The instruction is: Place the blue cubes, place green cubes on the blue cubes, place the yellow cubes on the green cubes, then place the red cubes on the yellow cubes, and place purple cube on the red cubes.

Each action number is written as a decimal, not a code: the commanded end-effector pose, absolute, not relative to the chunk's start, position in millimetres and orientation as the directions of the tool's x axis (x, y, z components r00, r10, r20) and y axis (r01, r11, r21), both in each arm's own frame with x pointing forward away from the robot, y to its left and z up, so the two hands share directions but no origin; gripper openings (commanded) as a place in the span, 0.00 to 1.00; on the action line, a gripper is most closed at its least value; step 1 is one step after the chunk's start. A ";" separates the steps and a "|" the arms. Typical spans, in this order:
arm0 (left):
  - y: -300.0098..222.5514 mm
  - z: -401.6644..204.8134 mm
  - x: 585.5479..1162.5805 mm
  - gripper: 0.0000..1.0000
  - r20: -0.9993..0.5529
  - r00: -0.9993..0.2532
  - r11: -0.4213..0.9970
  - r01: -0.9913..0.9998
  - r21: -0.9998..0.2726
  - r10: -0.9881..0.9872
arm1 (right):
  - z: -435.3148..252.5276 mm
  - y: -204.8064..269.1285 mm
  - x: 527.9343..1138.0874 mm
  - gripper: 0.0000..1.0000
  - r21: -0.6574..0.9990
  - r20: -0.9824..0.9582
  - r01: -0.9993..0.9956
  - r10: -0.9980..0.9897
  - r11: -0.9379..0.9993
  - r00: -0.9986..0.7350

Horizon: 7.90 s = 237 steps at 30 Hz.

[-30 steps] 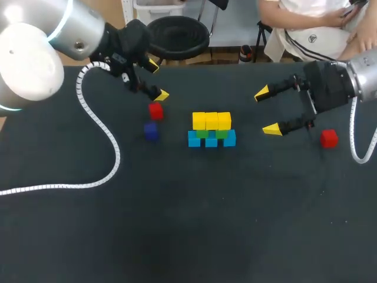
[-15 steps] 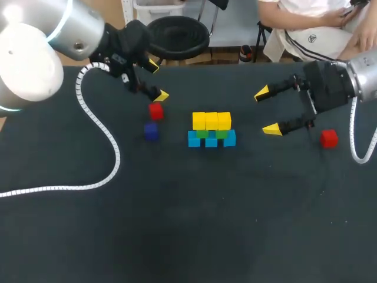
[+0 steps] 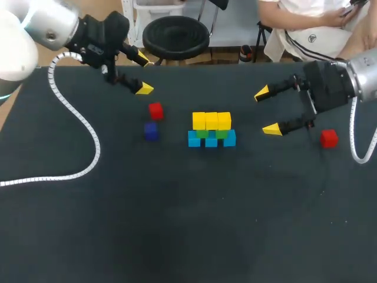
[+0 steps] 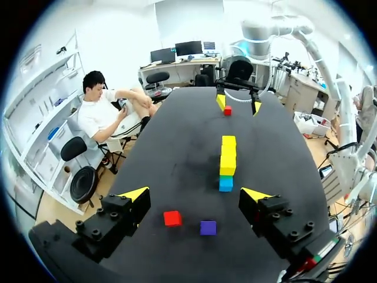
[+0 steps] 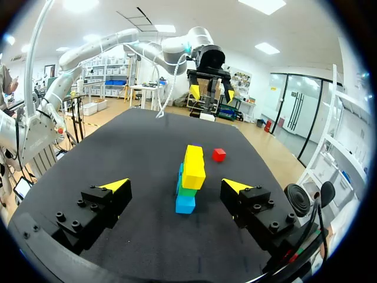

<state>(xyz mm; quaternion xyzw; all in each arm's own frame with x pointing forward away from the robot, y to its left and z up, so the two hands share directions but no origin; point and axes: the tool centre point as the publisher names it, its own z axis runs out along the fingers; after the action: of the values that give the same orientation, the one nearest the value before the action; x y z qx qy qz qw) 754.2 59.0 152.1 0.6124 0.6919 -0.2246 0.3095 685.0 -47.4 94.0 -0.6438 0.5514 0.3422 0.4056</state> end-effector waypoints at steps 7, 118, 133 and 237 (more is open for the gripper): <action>59.9 161.3 738.3 1.00 -0.684 -0.028 0.116 0.990 0.084 0.729 | 93.7 -47.1 685.1 1.00 -0.146 -0.888 -0.987 -0.431 -0.063 0.159; 59.9 161.3 738.3 1.00 -0.684 -0.028 0.116 0.990 0.084 0.729 | 7.4 -233.2 668.6 0.79 0.031 -0.872 -0.996 -0.490 -0.082 0.013; 59.9 161.3 738.3 1.00 -0.684 -0.028 0.116 0.990 0.084 0.729 | 12.9 -237.7 686.7 1.00 0.005 -0.879 -0.997 -0.475 -0.083 0.035; 59.9 161.3 738.3 1.00 -0.684 -0.028 0.116 0.990 0.084 0.729 | 48.1 -201.7 688.0 0.00 0.146 -0.821 -0.988 -0.564 -0.060 -0.087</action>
<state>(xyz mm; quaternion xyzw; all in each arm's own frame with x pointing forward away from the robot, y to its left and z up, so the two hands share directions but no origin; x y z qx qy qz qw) 738.5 59.3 161.5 0.6285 0.6840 -0.2159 0.3008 692.1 -211.6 43.3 -0.6107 0.6186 0.4005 0.2896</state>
